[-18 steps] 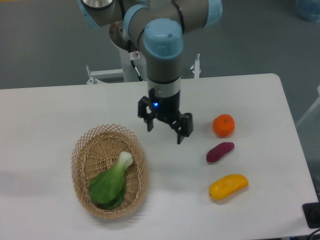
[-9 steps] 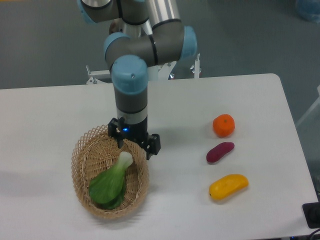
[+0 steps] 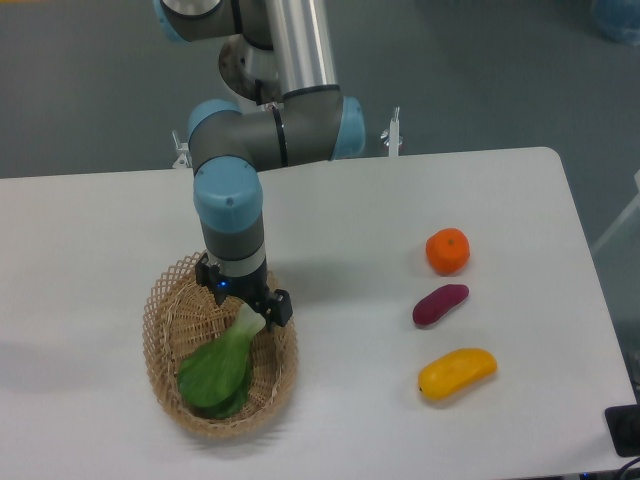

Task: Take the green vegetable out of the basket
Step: 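Lower the gripper into the basket and close it on the bok choy stem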

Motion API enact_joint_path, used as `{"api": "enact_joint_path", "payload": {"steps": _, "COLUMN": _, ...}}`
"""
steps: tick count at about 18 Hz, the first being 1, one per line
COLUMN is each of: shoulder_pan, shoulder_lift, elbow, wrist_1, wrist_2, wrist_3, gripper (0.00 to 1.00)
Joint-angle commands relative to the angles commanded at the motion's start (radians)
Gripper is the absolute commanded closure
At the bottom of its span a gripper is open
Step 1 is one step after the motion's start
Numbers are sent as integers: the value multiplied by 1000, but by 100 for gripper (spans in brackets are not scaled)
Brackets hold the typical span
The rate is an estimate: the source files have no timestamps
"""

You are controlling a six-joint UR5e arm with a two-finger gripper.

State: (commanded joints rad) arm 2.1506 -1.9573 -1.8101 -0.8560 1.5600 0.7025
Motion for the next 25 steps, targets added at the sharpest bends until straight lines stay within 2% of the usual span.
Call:
{"api": "enact_joint_path", "payload": {"steps": 3, "shoulder_pan": 0, "shoulder_lift": -14, "elbow": 5, "wrist_1": 0, "wrist_2": 0, "wrist_3": 0, "gripper": 0}}
{"api": "enact_joint_path", "payload": {"steps": 7, "shoulder_pan": -3, "shoulder_lift": -32, "elbow": -8, "wrist_1": 58, "wrist_2": 8, "wrist_3": -3, "gripper": 0}}
{"api": "enact_joint_path", "payload": {"steps": 11, "shoulder_pan": -26, "shoulder_lift": -48, "elbow": -11, "wrist_1": 61, "wrist_2": 57, "wrist_3": -6, "gripper": 0}}
{"api": "enact_joint_path", "payload": {"steps": 16, "shoulder_pan": -26, "shoulder_lift": -46, "elbow": -11, "wrist_1": 72, "wrist_2": 58, "wrist_3": -26, "gripper": 0}}
{"api": "enact_joint_path", "payload": {"steps": 18, "shoulder_pan": -26, "shoulder_lift": -46, "elbow": -12, "wrist_1": 93, "wrist_2": 58, "wrist_3": -25, "gripper": 24}}
{"api": "enact_joint_path", "payload": {"steps": 19, "shoulder_pan": -26, "shoulder_lift": -46, "elbow": -11, "wrist_1": 97, "wrist_2": 58, "wrist_3": -23, "gripper": 32}}
{"api": "enact_joint_path", "payload": {"steps": 22, "shoulder_pan": -26, "shoulder_lift": -48, "elbow": -9, "wrist_1": 97, "wrist_2": 58, "wrist_3": -20, "gripper": 41}}
{"api": "enact_joint_path", "payload": {"steps": 25, "shoulder_pan": -26, "shoulder_lift": -46, "elbow": -9, "wrist_1": 97, "wrist_2": 61, "wrist_3": -14, "gripper": 45}}
